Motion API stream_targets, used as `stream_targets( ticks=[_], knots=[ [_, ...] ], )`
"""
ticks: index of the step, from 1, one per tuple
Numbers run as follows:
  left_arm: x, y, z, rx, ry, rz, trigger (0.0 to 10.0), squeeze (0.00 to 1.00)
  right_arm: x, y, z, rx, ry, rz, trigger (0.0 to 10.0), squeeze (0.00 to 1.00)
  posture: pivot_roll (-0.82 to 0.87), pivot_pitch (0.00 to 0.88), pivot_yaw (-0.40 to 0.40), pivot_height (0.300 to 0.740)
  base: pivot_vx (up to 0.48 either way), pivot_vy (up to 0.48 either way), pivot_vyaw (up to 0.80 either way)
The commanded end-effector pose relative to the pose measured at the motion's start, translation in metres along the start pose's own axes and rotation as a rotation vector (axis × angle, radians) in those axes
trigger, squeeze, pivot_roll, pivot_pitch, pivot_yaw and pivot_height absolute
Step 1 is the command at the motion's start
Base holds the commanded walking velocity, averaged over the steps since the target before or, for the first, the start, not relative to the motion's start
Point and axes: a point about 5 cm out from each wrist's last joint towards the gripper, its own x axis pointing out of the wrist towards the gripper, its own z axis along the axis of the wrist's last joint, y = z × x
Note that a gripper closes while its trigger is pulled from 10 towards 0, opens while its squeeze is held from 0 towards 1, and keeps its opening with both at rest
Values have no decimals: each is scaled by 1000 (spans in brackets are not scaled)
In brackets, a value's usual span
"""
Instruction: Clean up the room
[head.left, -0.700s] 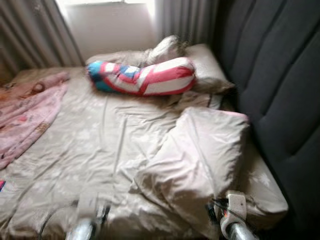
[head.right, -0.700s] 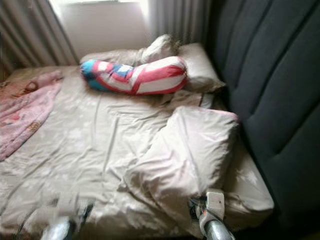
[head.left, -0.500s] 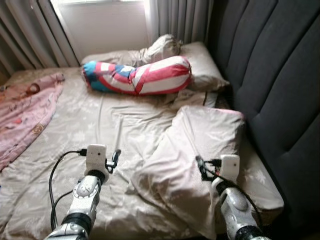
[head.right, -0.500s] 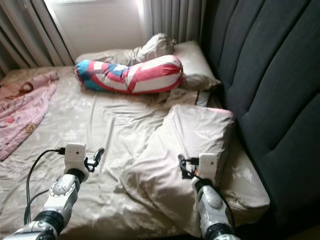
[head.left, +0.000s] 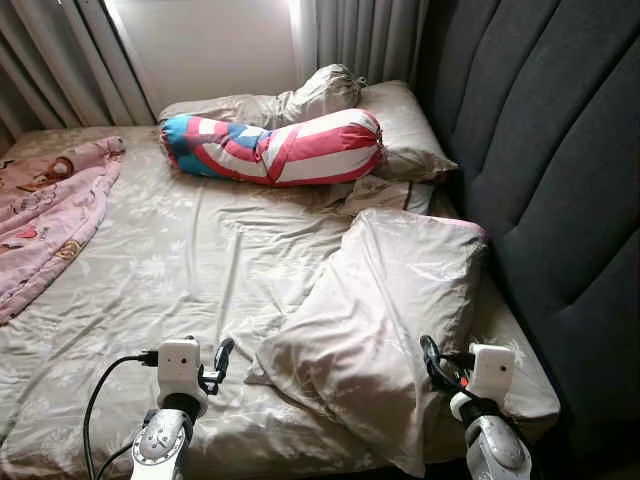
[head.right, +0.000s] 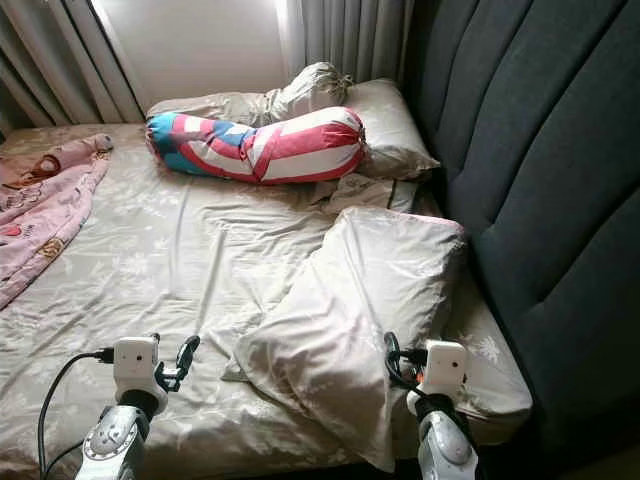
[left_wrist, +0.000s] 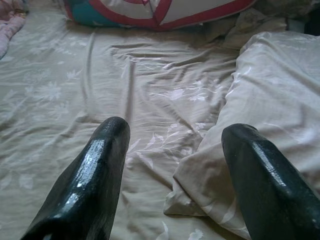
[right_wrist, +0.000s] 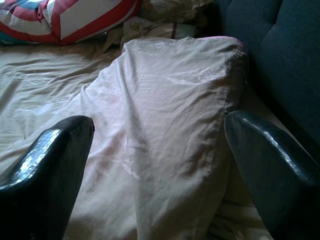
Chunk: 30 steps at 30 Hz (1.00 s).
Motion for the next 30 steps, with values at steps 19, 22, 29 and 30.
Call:
stream_targets(
  ticks=[19,22,29,30],
  knots=[
    [17,-3,21,-32,-59,30,10000,0,4,7,9,5,-36,42,10000,0,-101,0,-28,740,39,0,253],
    [17,-6,21,-34,-58,22,10000,0,5,6,10,3,-32,25,10000,0,-95,0,-30,740,249,0,0],
    [18,-9,21,-44,-55,7,10000,0,6,7,10,2,-28,14,10000,0,-96,0,-34,740,257,0,0],
    [18,-10,20,-51,-46,-3,10000,0,6,7,10,4,-28,11,10000,0,-96,0,-34,740,259,0,0]
  ],
)
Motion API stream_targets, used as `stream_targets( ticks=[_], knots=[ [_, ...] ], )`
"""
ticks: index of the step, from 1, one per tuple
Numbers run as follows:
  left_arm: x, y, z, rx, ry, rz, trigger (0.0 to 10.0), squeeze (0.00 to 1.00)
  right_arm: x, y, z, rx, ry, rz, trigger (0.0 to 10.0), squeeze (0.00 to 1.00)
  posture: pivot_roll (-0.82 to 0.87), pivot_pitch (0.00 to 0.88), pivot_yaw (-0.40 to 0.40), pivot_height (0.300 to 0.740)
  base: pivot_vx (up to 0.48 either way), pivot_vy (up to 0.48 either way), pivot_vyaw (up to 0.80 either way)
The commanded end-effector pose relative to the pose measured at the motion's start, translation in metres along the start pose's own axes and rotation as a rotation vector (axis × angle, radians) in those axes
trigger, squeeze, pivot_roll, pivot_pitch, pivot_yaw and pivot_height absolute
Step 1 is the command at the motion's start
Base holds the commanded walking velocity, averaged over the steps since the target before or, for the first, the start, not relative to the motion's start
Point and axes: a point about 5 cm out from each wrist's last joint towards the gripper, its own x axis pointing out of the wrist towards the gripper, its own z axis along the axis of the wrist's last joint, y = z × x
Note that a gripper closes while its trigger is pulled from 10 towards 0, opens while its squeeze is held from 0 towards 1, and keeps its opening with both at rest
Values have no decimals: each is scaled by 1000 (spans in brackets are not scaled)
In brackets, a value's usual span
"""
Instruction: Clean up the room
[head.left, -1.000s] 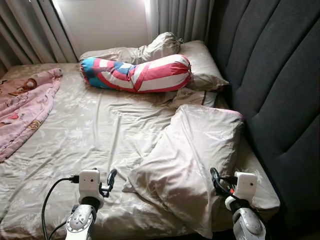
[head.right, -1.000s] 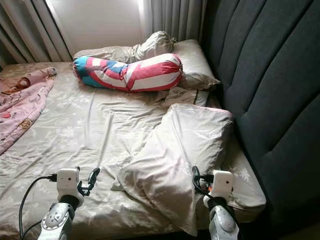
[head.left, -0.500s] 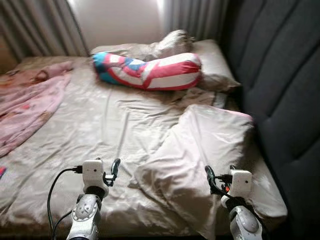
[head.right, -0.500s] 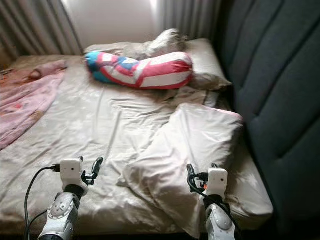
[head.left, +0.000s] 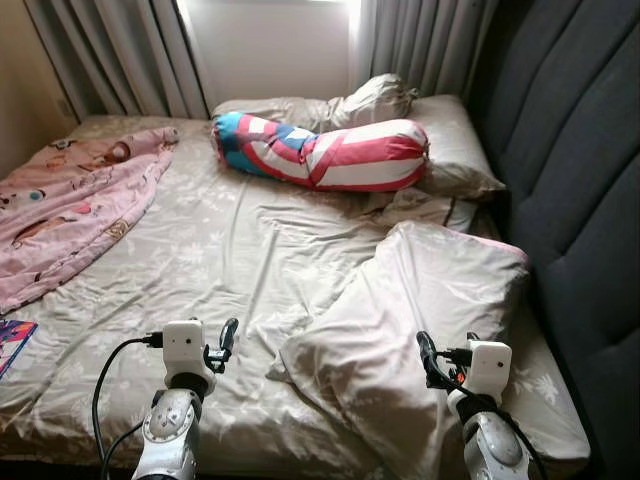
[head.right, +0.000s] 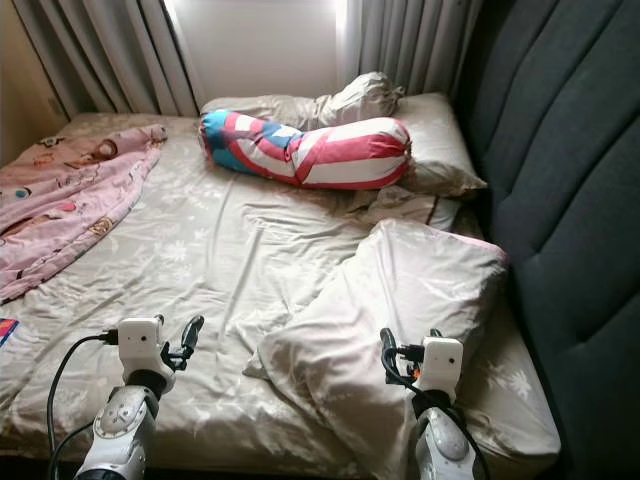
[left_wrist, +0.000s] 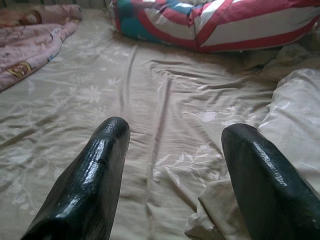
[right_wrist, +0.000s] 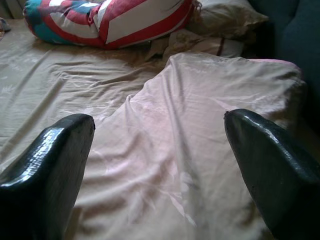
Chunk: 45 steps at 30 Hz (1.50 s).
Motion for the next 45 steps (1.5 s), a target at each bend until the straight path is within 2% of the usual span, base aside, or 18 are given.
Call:
stream_targets(
  ticks=[1,9,23,33,45],
  knots=[
    [2,-2,2,-7,5,-21,10000,0,3,1,3,5,-4,-1,10000,0,-96,0,-34,740,259,0,0],
    [4,-11,4,-10,-7,-48,10000,0,3,-5,5,18,-10,-36,10000,0,-103,0,-43,740,227,0,0],
    [2,-7,5,-11,-9,-51,10000,0,2,-5,-2,24,41,-80,10000,0,-100,0,-38,740,0,0,0],
    [4,-8,5,1,-1,-65,10000,0,0,-3,-6,17,62,-77,10000,0,-100,0,-30,666,0,0,0],
    [3,-6,6,-1,-3,-54,10000,0,-2,-2,-6,17,49,-59,10000,0,-90,0,-38,666,0,0,0]
  ],
)
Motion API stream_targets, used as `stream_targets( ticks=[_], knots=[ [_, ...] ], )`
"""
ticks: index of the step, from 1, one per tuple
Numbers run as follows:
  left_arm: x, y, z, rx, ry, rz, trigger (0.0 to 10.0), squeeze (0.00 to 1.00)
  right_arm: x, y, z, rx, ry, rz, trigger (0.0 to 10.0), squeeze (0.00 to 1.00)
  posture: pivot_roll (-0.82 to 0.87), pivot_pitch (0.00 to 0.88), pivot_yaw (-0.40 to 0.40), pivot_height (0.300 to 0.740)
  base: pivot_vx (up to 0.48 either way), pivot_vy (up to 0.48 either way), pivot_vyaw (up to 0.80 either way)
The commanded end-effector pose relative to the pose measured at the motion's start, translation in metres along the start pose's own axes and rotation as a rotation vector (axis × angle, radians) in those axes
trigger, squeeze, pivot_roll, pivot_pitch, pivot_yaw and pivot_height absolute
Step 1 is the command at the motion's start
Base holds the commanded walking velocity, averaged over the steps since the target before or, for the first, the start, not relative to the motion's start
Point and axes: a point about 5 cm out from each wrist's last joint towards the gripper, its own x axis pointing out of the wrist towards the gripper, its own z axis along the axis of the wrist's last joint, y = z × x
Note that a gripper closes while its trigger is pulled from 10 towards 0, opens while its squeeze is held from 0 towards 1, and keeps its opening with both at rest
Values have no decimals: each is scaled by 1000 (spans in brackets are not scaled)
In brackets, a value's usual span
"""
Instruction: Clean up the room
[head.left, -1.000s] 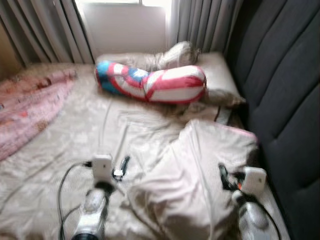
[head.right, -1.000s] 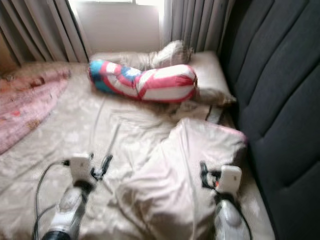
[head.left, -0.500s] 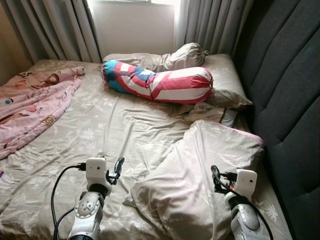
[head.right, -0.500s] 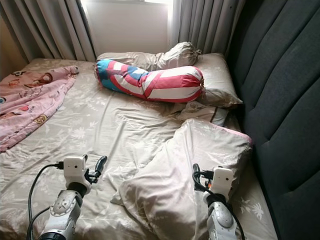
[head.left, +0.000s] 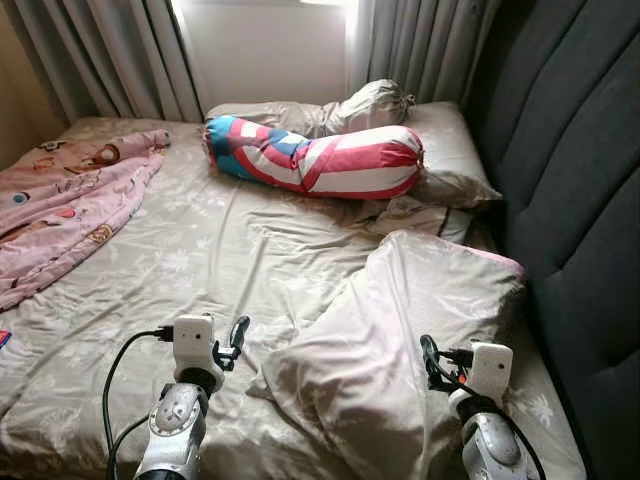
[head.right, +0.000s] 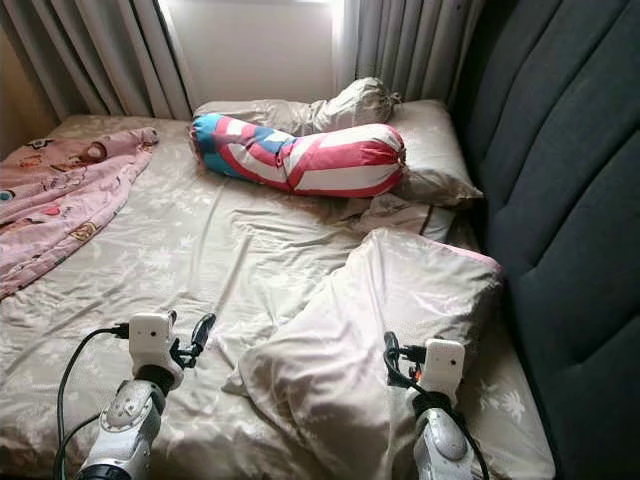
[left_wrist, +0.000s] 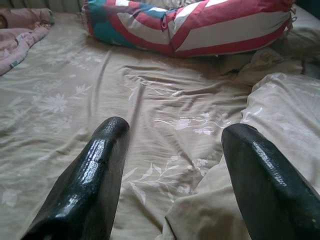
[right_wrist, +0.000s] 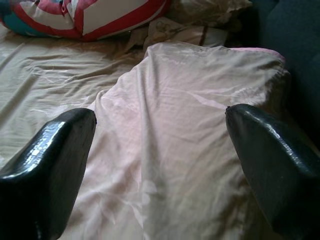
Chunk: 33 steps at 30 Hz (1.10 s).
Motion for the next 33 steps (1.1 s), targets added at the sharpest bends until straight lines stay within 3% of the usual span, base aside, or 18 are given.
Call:
stream_targets(
  ticks=[1,33],
  knots=[
    [-1,4,1,-3,-2,10,10000,0,-1,0,-1,-4,9,-1,10000,0,-90,0,-38,666,0,0,0],
    [4,0,2,-2,25,4,10000,0,2,8,-4,19,46,74,10000,0,-86,0,-48,649,0,0,0]
  ],
)
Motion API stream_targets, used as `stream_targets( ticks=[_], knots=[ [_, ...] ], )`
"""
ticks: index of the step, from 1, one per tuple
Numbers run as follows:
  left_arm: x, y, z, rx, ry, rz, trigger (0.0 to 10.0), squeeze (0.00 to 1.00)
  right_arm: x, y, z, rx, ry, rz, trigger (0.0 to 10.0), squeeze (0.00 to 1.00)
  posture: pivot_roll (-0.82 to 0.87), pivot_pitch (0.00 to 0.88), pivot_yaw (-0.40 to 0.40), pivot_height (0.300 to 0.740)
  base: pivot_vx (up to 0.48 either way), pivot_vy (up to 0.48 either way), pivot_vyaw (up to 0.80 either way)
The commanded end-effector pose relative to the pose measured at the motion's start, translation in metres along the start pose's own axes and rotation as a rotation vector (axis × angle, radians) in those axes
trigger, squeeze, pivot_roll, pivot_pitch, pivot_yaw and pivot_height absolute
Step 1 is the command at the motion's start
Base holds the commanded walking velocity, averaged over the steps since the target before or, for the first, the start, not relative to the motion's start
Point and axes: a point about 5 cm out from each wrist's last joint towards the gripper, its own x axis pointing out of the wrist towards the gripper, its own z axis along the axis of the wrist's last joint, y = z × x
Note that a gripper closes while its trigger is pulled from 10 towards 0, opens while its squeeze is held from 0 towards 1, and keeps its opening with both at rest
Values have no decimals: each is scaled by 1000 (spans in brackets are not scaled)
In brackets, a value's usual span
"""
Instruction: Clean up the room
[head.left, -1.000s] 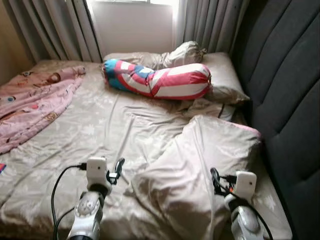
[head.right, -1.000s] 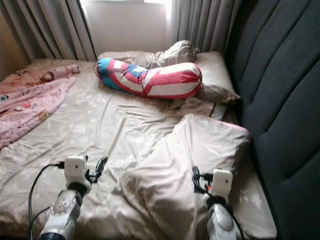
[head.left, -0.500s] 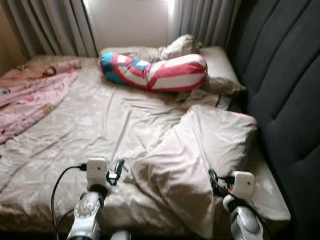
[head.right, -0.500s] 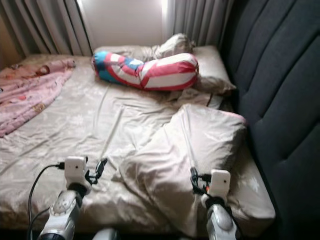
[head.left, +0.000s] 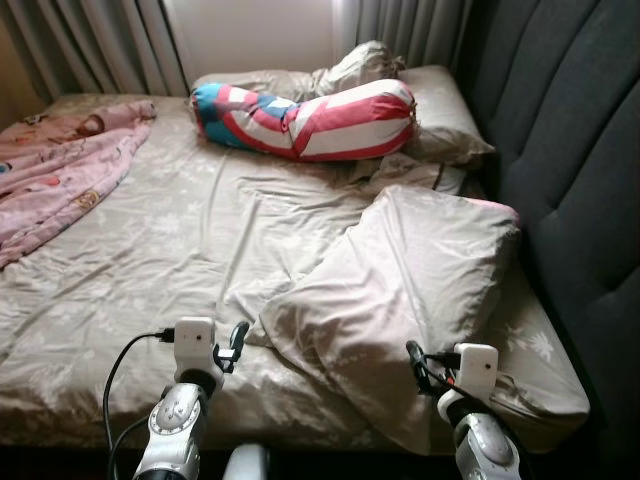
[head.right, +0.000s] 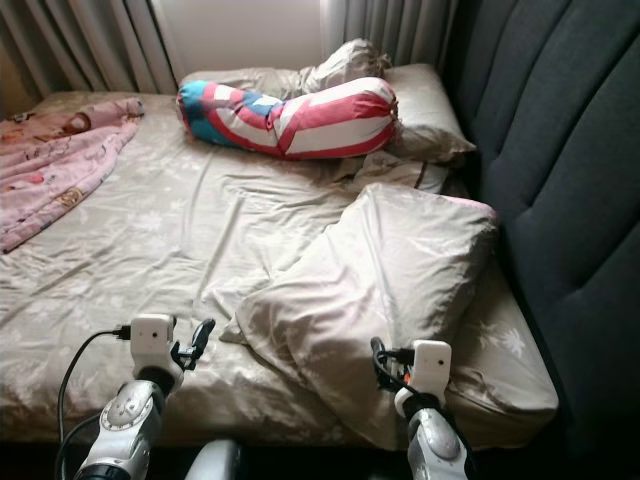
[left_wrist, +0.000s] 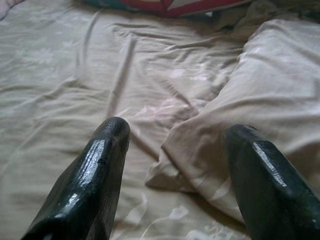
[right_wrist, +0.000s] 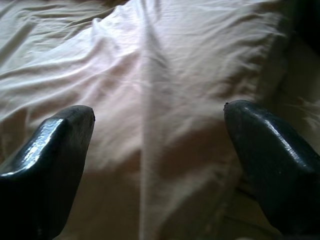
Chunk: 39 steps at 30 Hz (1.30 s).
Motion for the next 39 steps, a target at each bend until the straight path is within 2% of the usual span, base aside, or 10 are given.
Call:
stream_targets(
  ticks=[1,6,16,22,27,34,36,37,38,39],
  knots=[
    [1,0,3,-1,-6,-1,10000,0,1,-1,2,0,-5,1,10000,0,-86,0,-48,649,0,0,0],
    [2,0,4,-3,-14,-1,10000,0,1,-1,2,1,-6,5,10000,0,-84,0,-47,649,0,0,0],
    [2,0,5,1,-13,-6,10000,0,2,3,2,-11,-6,33,10000,0,-85,0,-42,649,297,0,0],
    [2,0,5,2,-10,-11,10000,0,2,4,3,-11,-14,43,10000,0,-84,0,-43,649,337,0,747],
    [2,-1,5,1,-13,-19,10000,0,3,4,3,4,-12,31,10000,0,-83,0,-42,649,160,0,0],
    [2,0,4,0,-12,-16,10000,0,3,-2,4,9,-6,-28,10000,0,-80,0,-41,649,0,0,0],
    [2,1,5,4,-12,-13,10000,0,3,-13,4,28,-3,-112,10000,0,-78,0,-39,649,0,0,0],
    [1,2,5,6,-12,-12,10000,0,2,-17,4,42,0,-139,10000,604,-78,0,-39,649,0,0,0],
    [1,2,5,9,-12,-12,10000,0,2,-21,3,68,7,-170,10000,1000,-77,0,-37,649,0,0,0],
    [1,3,5,9,-12,-12,10000,0,1,-23,3,78,12,-179,10000,1000,-77,0,-37,649,0,0,0]
  ],
)
